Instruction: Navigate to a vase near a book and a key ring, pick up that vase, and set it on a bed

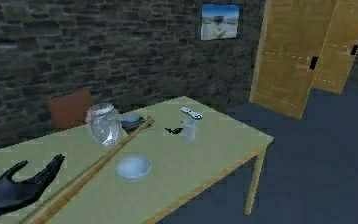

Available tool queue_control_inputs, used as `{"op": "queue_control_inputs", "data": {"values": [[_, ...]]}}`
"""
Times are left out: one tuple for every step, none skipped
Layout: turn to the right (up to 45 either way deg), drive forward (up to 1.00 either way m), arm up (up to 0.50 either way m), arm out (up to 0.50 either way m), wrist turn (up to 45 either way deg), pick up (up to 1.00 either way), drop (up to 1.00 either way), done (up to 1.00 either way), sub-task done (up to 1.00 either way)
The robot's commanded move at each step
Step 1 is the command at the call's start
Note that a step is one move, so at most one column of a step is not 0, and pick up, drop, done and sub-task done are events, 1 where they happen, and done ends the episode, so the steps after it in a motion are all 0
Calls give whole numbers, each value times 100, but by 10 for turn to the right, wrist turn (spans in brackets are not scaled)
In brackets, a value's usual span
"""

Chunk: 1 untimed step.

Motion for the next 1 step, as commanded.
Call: {"op": "queue_control_inputs", "data": {"values": [[0,40,0,0,0,0,0,0,0]]}}
